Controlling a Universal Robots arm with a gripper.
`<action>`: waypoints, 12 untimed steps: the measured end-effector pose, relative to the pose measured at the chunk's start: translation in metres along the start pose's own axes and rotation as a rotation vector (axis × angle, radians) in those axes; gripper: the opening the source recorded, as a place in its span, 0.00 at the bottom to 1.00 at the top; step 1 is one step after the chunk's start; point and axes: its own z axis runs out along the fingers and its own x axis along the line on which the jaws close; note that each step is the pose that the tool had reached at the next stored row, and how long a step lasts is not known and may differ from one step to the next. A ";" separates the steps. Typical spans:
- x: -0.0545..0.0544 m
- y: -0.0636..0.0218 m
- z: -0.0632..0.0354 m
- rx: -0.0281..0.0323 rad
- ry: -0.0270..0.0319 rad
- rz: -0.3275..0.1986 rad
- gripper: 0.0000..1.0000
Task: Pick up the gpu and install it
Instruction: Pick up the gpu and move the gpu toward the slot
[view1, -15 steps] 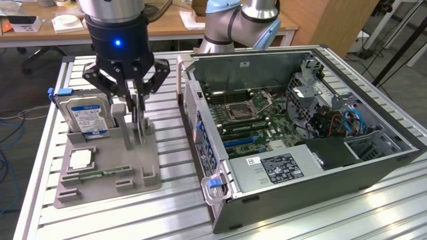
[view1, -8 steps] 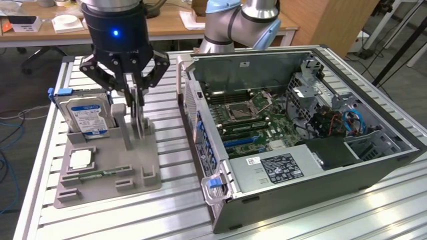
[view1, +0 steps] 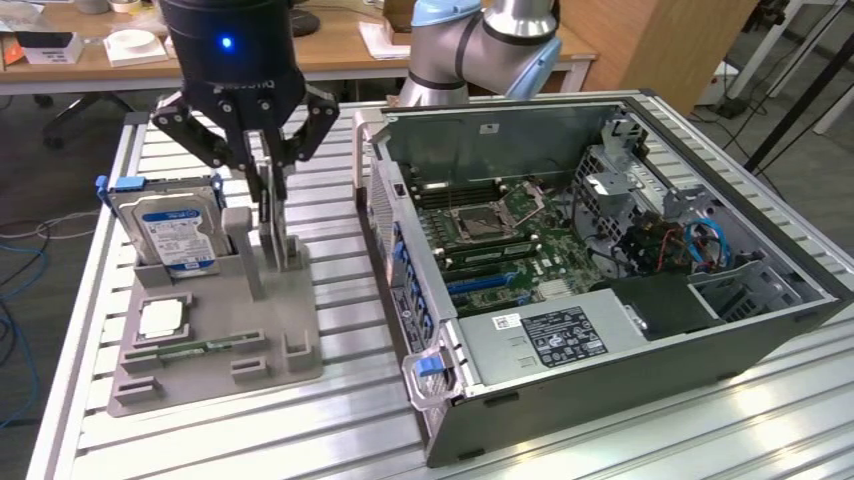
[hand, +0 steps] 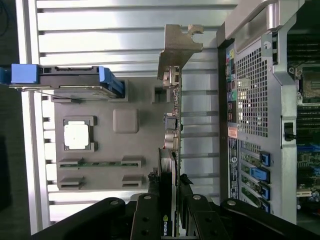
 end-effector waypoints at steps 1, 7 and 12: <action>0.000 0.0000 -0.0018 0.0000 0.0000 0.000 0.26; 0.000 0.0004 -0.0125 0.0005 -0.0001 0.000 0.26; 0.000 0.0007 -0.0226 0.0014 -0.0001 0.000 0.26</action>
